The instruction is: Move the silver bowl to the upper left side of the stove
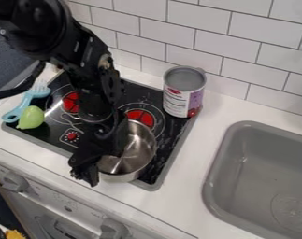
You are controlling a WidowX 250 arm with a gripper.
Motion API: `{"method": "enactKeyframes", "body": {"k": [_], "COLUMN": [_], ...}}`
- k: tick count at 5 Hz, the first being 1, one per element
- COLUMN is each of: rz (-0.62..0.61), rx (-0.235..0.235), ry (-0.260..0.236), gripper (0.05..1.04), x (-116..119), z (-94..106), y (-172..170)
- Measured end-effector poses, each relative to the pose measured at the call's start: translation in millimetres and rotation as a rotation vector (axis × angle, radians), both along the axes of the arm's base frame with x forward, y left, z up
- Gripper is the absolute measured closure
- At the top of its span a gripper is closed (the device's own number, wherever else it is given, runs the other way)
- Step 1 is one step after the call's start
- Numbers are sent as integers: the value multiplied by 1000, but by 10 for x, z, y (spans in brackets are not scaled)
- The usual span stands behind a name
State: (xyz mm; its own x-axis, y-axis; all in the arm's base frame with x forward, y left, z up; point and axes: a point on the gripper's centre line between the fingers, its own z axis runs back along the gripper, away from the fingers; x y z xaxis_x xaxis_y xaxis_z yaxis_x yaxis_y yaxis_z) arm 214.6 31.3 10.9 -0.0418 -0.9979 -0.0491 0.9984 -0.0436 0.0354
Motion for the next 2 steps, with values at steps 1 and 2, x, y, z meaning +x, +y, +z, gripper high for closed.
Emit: {"method": "enactKeyframes", "body": {"k": [1, 2], "rz": [-24, -22], "rx": [34, 30], "ry": [25, 12], "gripper": [146, 423], "x": [9, 7], "z": [-99, -96], "y": [-4, -12]}}
